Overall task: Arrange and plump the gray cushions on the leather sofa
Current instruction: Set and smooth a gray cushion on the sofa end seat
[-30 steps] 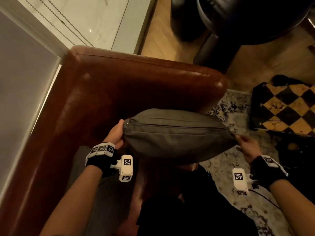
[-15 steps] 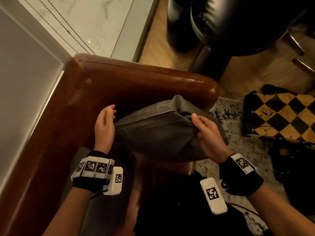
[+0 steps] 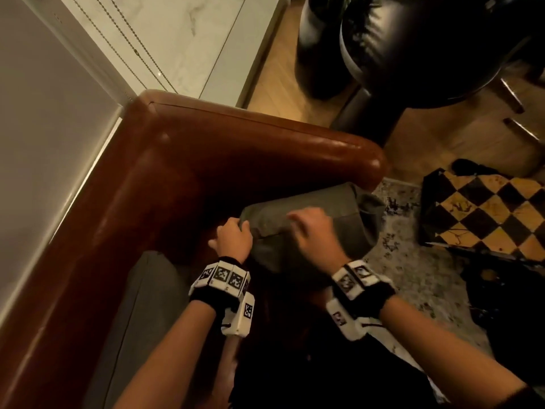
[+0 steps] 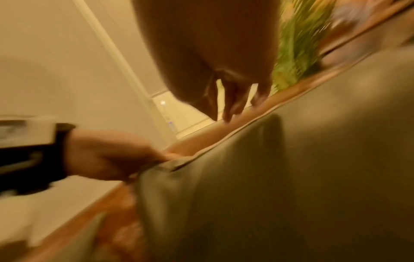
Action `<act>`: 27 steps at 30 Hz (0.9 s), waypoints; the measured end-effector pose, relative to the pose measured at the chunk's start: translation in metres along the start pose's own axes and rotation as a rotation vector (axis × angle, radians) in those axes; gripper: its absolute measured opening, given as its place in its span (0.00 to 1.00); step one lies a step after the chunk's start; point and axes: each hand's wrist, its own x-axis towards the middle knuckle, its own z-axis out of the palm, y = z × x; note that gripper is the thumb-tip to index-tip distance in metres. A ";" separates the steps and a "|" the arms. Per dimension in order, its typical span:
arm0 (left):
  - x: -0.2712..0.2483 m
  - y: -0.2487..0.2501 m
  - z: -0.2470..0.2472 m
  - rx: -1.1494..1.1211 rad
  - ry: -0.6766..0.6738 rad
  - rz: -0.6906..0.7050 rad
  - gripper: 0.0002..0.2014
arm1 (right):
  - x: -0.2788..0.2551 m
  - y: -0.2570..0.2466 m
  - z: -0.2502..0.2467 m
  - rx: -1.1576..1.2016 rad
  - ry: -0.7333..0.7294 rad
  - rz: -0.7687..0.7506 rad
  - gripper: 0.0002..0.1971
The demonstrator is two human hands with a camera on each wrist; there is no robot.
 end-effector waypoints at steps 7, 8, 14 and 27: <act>-0.001 0.010 0.000 -0.108 -0.053 0.015 0.16 | -0.010 0.106 -0.071 -0.387 0.001 0.433 0.15; 0.001 0.010 -0.001 -0.126 -0.055 0.007 0.16 | -0.009 0.110 -0.072 -0.378 -0.022 0.422 0.14; 0.013 0.010 -0.015 -0.223 -0.088 0.026 0.20 | -0.018 0.119 -0.101 -0.275 -0.048 0.306 0.08; 0.012 -0.016 -0.031 0.006 0.122 0.095 0.24 | -0.070 0.096 -0.086 0.104 -0.190 0.575 0.11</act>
